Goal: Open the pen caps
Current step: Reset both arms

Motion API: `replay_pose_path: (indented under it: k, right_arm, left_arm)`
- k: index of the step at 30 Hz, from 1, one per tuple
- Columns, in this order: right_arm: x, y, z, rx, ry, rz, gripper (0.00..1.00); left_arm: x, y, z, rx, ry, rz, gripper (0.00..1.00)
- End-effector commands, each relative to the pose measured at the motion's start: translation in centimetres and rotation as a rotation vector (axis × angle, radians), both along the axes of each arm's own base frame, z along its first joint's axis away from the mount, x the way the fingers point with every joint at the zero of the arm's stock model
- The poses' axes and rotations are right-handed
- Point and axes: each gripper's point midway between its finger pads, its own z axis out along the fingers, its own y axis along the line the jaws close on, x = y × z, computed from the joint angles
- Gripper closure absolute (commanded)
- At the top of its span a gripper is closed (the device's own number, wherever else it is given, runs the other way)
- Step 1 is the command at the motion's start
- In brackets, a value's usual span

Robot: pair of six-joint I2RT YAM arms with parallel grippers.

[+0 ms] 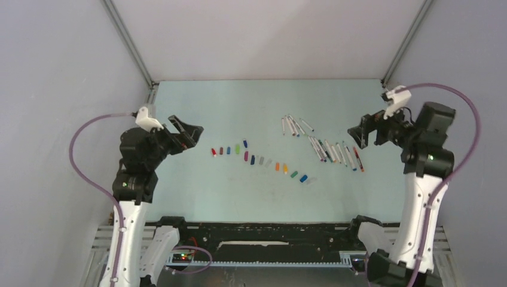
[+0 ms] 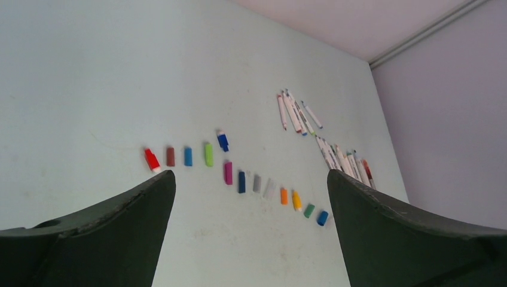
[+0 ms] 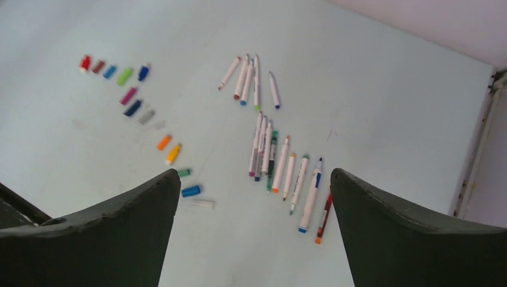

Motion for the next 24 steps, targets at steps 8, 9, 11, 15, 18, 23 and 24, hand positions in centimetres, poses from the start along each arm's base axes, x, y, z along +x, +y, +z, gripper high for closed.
replay_pose_path:
  k: [8,9,11,15,18,23,24]
  right_arm:
    - [-3.6,-0.5,5.4,0.257,-0.091,-0.146,0.01]
    - [-3.9,-0.5,5.8,0.245,-0.105,-0.152,0.0]
    - [-4.4,-0.4,6.3,0.21,-0.128,-0.143,0.0]
    - [-4.6,-0.4,6.2,0.195,-0.112,-0.144,0.0]
    - [-4.6,-0.8,5.8,0.208,-0.084,-0.183,0.0]
    - [-4.7,-1.8,5.7,0.2,-0.078,-0.27,0.0]
    - [-4.7,-1.9,5.6,0.198,-0.078,-0.281,0.0]
  left_arm:
    - [-3.2,3.8,8.9,0.215,-0.144,0.126,0.0]
    - [-3.6,3.8,9.3,0.213,-0.155,0.125,0.0]
    - [-4.2,3.8,10.0,0.214,-0.174,0.128,0.0]
    - [-5.1,4.0,10.5,0.223,-0.194,0.141,0.0]
    - [-5.6,4.2,10.5,0.23,-0.196,0.151,0.0]
    - [-5.8,4.3,10.2,0.232,-0.191,0.154,0.0]
    - [-5.8,4.3,10.1,0.232,-0.19,0.154,0.0]
